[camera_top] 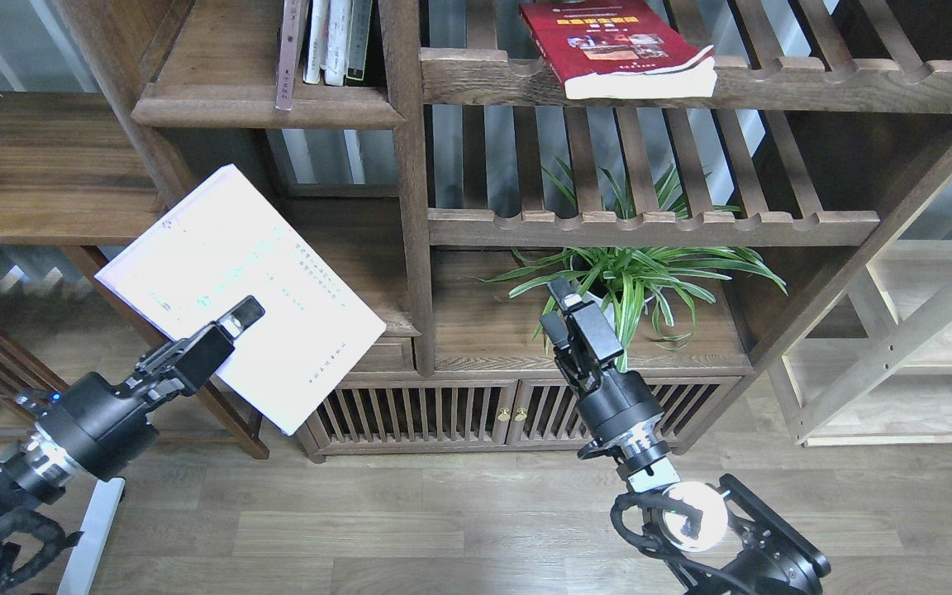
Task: Organize books on shelf
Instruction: 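Release the right gripper and lift the white book with the left gripper, then push the white book into the top shelf beside the other books with the left gripper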
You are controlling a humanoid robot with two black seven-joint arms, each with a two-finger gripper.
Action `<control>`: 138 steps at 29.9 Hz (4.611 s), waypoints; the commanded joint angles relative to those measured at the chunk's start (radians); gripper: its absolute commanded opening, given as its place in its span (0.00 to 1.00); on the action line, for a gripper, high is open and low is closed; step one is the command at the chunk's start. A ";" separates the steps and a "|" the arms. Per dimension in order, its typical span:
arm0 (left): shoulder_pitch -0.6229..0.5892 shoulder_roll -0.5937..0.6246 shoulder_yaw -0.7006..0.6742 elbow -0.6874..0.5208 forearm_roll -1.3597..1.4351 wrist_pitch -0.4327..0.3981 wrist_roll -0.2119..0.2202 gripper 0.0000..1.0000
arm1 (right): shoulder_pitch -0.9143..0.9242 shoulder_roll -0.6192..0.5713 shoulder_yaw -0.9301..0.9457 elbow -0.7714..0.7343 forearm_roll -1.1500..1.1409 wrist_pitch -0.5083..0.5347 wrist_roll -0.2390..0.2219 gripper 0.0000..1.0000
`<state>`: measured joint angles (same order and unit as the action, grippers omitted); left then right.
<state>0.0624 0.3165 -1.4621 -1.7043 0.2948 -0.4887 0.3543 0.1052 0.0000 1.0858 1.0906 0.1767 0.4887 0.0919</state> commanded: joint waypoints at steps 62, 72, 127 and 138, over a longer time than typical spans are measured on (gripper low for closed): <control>-0.415 0.038 -0.368 0.028 0.165 0.000 0.134 0.04 | 0.119 0.000 0.037 -0.031 0.049 0.000 -0.005 0.98; -0.421 0.084 -0.368 0.052 0.168 0.010 0.134 0.04 | 0.134 0.000 0.037 -0.031 0.055 0.000 -0.005 0.98; -0.641 0.144 -0.172 0.213 0.207 0.275 0.134 0.05 | 0.153 0.000 0.023 -0.029 0.098 0.000 -0.001 0.98; -0.714 0.141 -0.119 0.267 0.207 0.291 0.134 0.04 | 0.154 0.000 0.025 -0.028 0.099 0.000 -0.001 0.98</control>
<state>-0.6307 0.4572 -1.6033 -1.4664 0.5016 -0.1989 0.4886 0.2590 0.0000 1.1096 1.0617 0.2761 0.4887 0.0905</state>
